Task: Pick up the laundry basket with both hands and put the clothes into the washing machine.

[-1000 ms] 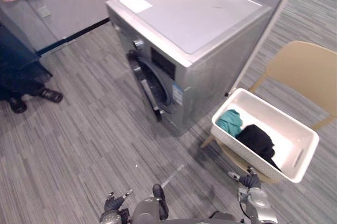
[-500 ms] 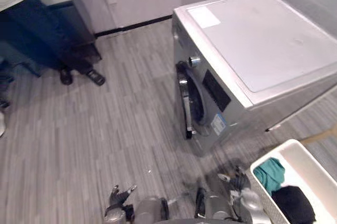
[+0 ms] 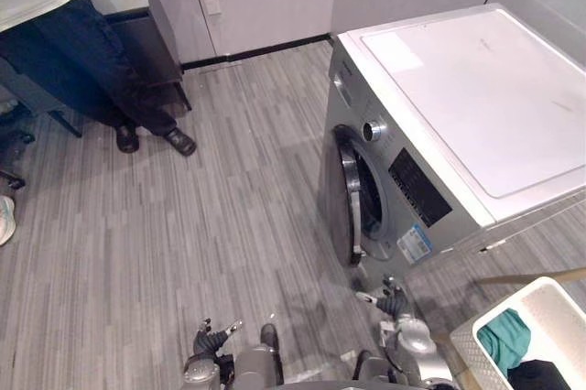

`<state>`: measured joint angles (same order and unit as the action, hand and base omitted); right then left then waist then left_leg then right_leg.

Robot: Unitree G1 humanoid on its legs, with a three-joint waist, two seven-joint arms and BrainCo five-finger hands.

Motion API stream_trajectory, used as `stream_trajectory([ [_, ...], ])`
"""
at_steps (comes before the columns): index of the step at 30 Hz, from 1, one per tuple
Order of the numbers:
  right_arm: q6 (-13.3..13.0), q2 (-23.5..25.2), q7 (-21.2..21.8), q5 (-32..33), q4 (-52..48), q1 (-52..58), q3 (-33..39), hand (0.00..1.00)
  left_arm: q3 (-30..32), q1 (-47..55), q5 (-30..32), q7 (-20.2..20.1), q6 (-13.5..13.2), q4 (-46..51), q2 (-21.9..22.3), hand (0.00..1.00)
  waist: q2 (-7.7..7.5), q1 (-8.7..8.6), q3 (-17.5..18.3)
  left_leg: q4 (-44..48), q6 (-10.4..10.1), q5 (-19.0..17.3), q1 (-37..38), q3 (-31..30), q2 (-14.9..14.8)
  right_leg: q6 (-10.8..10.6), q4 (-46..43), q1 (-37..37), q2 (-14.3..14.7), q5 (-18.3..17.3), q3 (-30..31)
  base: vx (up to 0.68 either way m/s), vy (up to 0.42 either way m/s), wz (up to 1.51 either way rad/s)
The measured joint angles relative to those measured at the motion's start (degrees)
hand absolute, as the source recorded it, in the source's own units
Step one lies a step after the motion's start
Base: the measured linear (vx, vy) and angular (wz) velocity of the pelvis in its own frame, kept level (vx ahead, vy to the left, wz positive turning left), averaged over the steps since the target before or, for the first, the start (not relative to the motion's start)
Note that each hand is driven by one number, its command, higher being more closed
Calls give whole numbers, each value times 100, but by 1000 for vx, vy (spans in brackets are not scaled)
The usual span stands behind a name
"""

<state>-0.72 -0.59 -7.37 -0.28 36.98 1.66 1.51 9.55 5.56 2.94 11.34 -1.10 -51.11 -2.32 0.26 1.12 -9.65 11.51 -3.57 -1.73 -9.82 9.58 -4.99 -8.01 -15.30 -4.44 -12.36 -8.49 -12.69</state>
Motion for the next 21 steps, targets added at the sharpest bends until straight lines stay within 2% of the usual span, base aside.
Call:
stream_trajectory([
  [4, 2, -94, -181, -30, -82, -682, -15, 0, -4, -19, -2, 26, -26, 64, -17, 0, 129, 67, -114, 111, 18, 11, -273, 8, -1, -13, -58, -259, 16, 80, 12, -53, 50, -4],
  [5, 0, -220, -295, -29, -225, -889, 5, 0, -25, -69, -4, 46, -44, 123, 3, 0, 196, 133, -221, 186, 40, 26, -434, -12, -12, -8, -190, -431, 8, 76, 17, -99, -3, 6],
  [8, -8, -447, -615, -18, -496, -1520, 214, 0, -44, -126, -19, 153, -88, 267, 33, 0, 351, 153, -535, 284, 108, 74, -816, -94, -3, 29, -551, -862, -56, 18, 0, -108, -21, 11],
  [10, -9, -546, -843, 7, -655, -1863, 354, 0, -46, -172, -88, 170, -121, 313, 45, 0, 410, 178, -692, 302, 114, 103, -1019, -106, 23, 14, -819, -1153, -146, -68, 6, -120, -62, 12],
  [14, -13, -804, -1128, 253, -695, -2375, 473, 0, -63, -215, -223, 267, -185, 467, 54, 0, 433, 288, -929, 240, 117, 224, -1289, -145, 69, 29, -1021, -1519, -205, -93, 14, -56, -53, 7],
  [18, -14, -1154, -1131, 558, -623, -3119, 416, 0, -118, -250, -343, 268, -207, 633, 46, 0, 456, 290, -1224, 99, 168, 425, -1528, -184, 133, 40, -1144, -1851, -274, -92, -20, 11, -75, 9],
  [21, -130, -1448, -703, 967, -461, -3417, -75, 0, -218, -425, -357, 264, -199, 613, -2, 0, 444, 275, -1259, 79, 174, 527, -1823, -290, 121, 78, -1159, -2089, -263, -64, -124, 38, -94, 10],
])
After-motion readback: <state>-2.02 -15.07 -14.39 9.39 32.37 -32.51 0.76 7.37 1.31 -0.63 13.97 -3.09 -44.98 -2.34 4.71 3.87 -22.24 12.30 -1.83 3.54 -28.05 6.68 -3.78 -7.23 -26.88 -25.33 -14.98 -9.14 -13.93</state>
